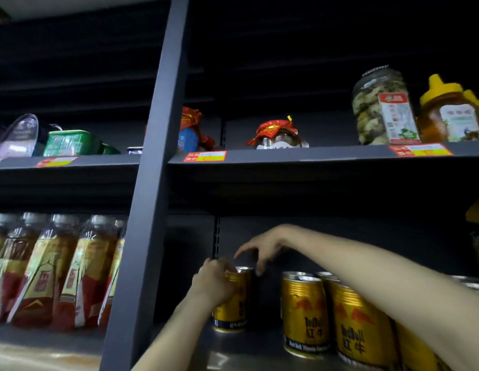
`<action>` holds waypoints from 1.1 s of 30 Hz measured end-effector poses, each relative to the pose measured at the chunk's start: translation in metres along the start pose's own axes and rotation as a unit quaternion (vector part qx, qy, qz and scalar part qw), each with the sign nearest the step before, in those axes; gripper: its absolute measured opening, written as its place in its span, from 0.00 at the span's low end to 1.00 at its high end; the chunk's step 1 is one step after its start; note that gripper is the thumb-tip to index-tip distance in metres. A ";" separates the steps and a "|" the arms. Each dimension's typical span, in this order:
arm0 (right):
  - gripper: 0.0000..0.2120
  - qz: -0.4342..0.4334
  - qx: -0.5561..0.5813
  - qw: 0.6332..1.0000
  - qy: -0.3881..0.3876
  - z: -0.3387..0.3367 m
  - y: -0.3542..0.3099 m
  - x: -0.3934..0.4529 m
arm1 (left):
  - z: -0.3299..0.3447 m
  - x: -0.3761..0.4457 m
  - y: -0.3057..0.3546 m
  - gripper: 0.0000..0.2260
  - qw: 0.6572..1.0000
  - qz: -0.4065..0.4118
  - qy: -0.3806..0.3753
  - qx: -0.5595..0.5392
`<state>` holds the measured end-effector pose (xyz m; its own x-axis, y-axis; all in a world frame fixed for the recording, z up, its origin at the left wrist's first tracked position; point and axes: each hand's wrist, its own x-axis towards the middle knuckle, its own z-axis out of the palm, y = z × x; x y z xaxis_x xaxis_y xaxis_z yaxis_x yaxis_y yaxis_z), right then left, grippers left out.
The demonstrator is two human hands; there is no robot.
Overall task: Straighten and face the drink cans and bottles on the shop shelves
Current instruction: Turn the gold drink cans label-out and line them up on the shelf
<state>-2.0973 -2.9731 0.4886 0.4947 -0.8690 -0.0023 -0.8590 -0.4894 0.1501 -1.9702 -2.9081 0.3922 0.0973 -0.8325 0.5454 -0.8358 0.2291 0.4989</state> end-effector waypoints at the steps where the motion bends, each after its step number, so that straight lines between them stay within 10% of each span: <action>1: 0.35 0.001 -0.002 1.000 -0.018 0.003 -0.003 0.010 | 0.000 0.001 0.000 0.12 1.000 -0.003 -0.007 -0.013; 33: 0.27 -0.070 0.402 0.896 0.173 0.004 0.001 -0.204 | -0.057 -0.089 0.023 0.06 0.991 0.057 -0.018 -0.117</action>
<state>-2.2001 -2.7966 0.4849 0.4964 -0.7892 0.3617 -0.5337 -0.6060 -0.5898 -1.9671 -2.8006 0.3933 -0.0133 -0.8117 0.5839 -0.6911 0.4295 0.5813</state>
